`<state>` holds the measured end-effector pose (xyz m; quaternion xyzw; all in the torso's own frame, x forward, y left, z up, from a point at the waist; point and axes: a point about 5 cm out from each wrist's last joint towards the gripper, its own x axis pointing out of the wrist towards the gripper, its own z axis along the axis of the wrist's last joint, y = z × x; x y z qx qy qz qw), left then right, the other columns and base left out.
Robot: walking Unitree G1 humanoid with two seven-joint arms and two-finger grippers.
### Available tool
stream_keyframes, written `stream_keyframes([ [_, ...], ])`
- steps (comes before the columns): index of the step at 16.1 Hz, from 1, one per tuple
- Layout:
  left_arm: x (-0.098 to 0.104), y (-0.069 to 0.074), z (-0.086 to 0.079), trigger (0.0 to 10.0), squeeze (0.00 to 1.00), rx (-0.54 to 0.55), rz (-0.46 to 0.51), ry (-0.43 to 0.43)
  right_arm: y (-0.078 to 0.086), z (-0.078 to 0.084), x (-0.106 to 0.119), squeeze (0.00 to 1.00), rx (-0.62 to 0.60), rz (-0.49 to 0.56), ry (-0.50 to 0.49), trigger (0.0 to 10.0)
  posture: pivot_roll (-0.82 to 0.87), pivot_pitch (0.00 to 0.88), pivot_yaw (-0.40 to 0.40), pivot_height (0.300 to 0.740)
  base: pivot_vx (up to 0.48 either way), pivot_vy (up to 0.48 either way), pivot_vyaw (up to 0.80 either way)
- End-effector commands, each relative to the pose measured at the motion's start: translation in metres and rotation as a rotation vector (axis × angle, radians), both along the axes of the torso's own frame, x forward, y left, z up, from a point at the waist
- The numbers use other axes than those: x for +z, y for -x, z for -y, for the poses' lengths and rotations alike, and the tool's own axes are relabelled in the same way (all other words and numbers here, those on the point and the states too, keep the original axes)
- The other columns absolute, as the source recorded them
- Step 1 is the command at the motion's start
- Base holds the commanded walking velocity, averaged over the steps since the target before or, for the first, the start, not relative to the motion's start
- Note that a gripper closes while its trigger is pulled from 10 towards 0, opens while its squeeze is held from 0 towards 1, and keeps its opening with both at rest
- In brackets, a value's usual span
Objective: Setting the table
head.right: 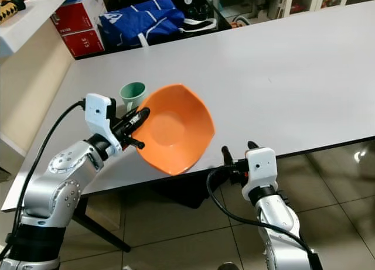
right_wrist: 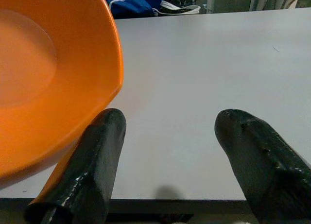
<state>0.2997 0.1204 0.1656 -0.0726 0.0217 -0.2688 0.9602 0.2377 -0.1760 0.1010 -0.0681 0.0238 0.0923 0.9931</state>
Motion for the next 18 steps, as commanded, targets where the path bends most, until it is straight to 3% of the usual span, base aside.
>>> stream_keyframes([
  [1, 0.006, -0.002, -0.009, 0.0, 0.00, 0.043, 0.036, -0.001, -0.002, -0.005, 0.000, 0.00, 0.017, 0.006, -0.006, 10.0, -0.23, 0.000, 0.184, 0.740, 0.000, 0.000, 0.00],
  [3, 0.016, -0.011, -0.002, 0.0, 0.00, 0.029, 0.052, 0.038, -0.002, -0.007, 0.001, 0.00, 0.020, 0.009, -0.009, 10.0, -0.23, 0.000, 0.179, 0.740, 0.000, 0.000, 0.00],
  [5, 0.035, -0.028, 0.018, 0.0, 0.00, -0.030, 0.065, 0.116, -0.001, -0.010, 0.000, 0.00, 0.030, 0.006, -0.014, 10.0, -0.23, 0.000, 0.176, 0.740, 0.000, 0.000, 0.00],
  [8, 0.051, -0.055, 0.053, 0.0, 0.00, -0.131, 0.015, 0.214, 0.002, -0.016, -0.002, 0.00, 0.045, 0.002, -0.018, 10.0, -0.24, 0.000, 0.179, 0.740, 0.000, 0.000, 0.00],
  [10, 0.054, -0.065, 0.064, 0.0, 0.00, -0.150, -0.014, 0.234, 0.003, -0.018, -0.001, 0.00, 0.048, 0.004, -0.018, 10.0, -0.25, 0.000, 0.181, 0.740, 0.000, 0.000, 0.00],
  [11, 0.055, -0.081, 0.070, 0.0, 0.00, -0.115, -0.066, 0.282, 0.005, -0.020, -0.001, 0.00, 0.048, 0.004, -0.021, 10.0, -0.27, 0.000, 0.187, 0.740, 0.000, 0.000, 0.00],
  [15, 0.059, -0.101, 0.068, 0.0, 0.00, -0.008, -0.118, 0.349, 0.014, -0.021, -0.003, 0.00, 0.043, -0.011, -0.025, 10.0, -0.31, 0.009, 0.192, 0.740, 0.000, 0.000, 0.00],
  [18, 0.068, -0.113, 0.055, 0.0, 0.00, 0.108, -0.113, 0.400, 0.027, -0.016, -0.005, 0.00, 0.026, -0.040, -0.008, 10.0, -0.36, 0.028, 0.183, 0.740, 0.000, 0.000, 0.00],
])
